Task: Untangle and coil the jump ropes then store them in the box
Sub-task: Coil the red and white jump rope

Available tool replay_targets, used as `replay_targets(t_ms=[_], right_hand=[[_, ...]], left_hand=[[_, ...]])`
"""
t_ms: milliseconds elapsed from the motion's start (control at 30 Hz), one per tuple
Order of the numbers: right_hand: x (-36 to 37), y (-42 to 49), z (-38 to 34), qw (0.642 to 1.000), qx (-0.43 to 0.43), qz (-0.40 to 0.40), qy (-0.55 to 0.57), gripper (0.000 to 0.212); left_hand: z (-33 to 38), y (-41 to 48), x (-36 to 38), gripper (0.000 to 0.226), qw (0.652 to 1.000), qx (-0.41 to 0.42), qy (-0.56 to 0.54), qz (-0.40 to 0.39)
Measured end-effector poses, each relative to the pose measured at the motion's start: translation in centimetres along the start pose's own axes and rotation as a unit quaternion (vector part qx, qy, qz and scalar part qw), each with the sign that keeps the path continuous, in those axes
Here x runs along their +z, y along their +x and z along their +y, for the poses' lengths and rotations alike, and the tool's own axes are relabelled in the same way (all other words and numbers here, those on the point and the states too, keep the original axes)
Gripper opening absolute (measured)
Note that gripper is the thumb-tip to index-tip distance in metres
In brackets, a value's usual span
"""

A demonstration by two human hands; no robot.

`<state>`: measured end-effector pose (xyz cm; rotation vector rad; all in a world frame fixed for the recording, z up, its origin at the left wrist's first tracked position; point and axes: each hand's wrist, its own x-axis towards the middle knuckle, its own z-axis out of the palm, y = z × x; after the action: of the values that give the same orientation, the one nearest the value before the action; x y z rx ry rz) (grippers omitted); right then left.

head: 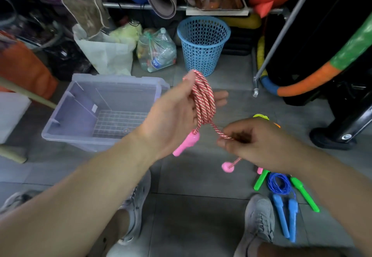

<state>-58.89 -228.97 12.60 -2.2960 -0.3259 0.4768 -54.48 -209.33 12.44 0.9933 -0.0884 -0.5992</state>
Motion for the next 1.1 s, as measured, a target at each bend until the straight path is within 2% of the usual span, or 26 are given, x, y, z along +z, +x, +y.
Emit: replay_targets(t_ms=[67, 167, 233, 300, 400, 500, 567, 633, 700, 800, 967, 1100], right_hand=[[-0.4, 0.1, 0.4, 1.0, -0.002, 0.021, 0.019, 0.022], [-1.0, -0.2, 0.4, 0.998, 0.01, 0.02, 0.066, 0.016], [-1.4, -0.5, 0.0, 0.995, 0.012, -0.005, 0.094, 0.025], [-1.8, -0.6, -0.2, 0.991, 0.002, 0.004, 0.131, 0.035], [-2.2, -0.5, 0.1, 0.977, -0.002, 0.057, 0.204, 0.039], [-2.1, 0.1, 0.9, 0.963, 0.009, 0.112, 0.246, 0.048], [-1.8, 0.4, 1.0, 0.956, 0.017, 0.118, 0.267, 0.063], [-1.4, 0.5, 0.9, 0.953, 0.022, 0.101, 0.285, 0.069], [-0.9, 0.5, 0.6, 0.954, 0.028, 0.086, 0.286, 0.06], [-0.2, 0.4, 0.5, 0.956, 0.043, 0.087, 0.275, 0.056], [1.0, 0.5, -0.1, 0.964, 0.035, 0.199, 0.172, 0.052], [1.1, 0.9, 0.0, 0.959, 0.018, 0.251, 0.128, 0.034]], left_hand=[[-0.9, 0.2, 0.0, 0.045, 0.995, -0.035, 0.09, 0.009], [-2.2, 0.0, -0.6, 0.058, 0.978, -0.076, 0.193, -0.037], [-2.4, -0.4, -0.7, 0.066, 0.961, -0.102, 0.248, -0.065], [-2.3, -0.9, -0.4, 0.066, 0.954, -0.126, 0.259, -0.083], [-1.8, -1.4, 0.2, 0.037, 0.957, -0.129, 0.23, -0.12], [-1.5, -1.7, 0.5, 0.029, 0.954, -0.144, 0.205, -0.163], [-1.4, -1.8, 0.6, 0.017, 0.957, -0.161, 0.169, -0.171], [-1.3, -1.8, 0.7, 0.005, 0.961, -0.174, 0.124, -0.178], [-1.2, -1.8, 0.6, 0.017, 0.962, -0.188, 0.082, -0.183], [-1.2, -1.6, 0.3, 0.018, 0.958, -0.206, 0.033, -0.194], [-1.3, -1.4, 0.4, 0.012, 0.96, -0.214, -0.012, -0.179], [-1.7, -1.1, 0.5, 0.013, 0.976, -0.193, -0.001, -0.102]])
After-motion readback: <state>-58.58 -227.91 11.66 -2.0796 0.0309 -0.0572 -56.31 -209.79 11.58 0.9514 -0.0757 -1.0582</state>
